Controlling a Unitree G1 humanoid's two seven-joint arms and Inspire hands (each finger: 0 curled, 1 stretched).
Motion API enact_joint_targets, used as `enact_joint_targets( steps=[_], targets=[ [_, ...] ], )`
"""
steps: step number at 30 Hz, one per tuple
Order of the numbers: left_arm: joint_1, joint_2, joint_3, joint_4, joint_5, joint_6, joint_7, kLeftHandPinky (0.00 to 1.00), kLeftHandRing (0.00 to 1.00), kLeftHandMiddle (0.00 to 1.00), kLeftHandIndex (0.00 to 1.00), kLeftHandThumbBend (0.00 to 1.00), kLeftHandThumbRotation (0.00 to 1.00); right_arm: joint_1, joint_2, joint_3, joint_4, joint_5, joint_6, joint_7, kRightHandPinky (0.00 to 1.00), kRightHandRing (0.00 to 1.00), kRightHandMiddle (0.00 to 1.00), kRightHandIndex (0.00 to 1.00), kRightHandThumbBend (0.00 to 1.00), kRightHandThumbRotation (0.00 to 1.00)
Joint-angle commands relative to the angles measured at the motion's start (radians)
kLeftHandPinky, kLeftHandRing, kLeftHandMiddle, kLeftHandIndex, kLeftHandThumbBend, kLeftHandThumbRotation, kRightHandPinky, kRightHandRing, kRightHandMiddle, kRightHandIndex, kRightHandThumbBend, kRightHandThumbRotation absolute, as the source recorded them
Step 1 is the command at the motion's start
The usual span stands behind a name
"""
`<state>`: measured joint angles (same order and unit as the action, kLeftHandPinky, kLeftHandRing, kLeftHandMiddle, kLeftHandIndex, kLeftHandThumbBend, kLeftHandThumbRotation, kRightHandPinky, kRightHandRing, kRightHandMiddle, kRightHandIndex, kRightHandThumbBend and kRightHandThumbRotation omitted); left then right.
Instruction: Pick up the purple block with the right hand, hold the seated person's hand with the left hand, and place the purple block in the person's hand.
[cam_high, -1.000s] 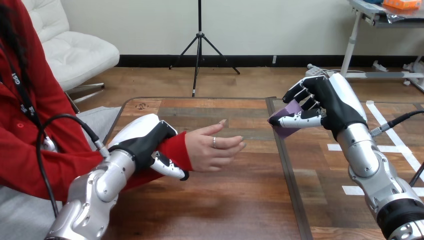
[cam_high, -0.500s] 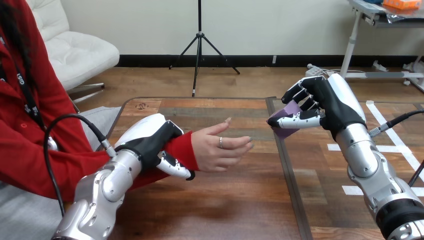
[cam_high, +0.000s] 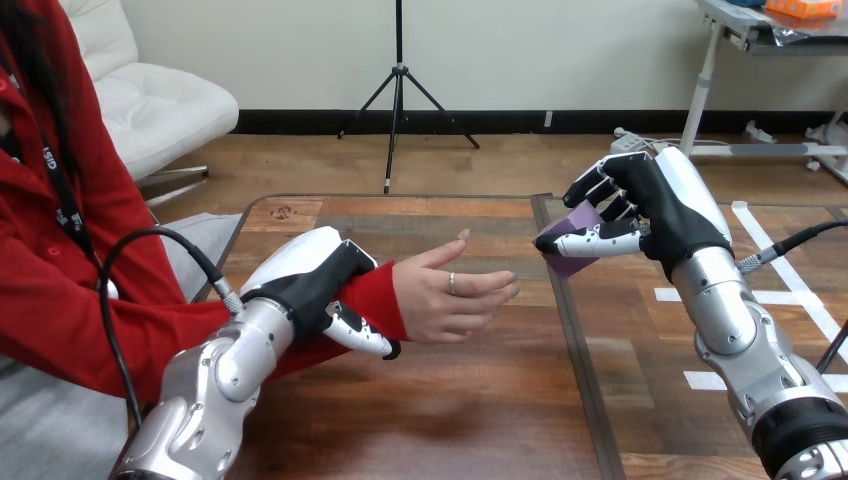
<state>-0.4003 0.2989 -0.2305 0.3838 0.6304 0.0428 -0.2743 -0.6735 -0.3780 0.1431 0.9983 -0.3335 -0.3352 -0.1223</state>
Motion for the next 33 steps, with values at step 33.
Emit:
enact_joint_targets(
  steps=[33],
  targets=[
    [-0.451, -0.202, -0.021, -0.116, -0.099, -0.166, 0.077, 0.18, 0.24, 0.33, 0.35, 0.63, 0.0, -0.116, 0.029, -0.017, -0.178, 0.022, -0.017, 0.015, 0.28, 0.33, 0.4, 0.47, 0.75, 0.0]
  ],
)
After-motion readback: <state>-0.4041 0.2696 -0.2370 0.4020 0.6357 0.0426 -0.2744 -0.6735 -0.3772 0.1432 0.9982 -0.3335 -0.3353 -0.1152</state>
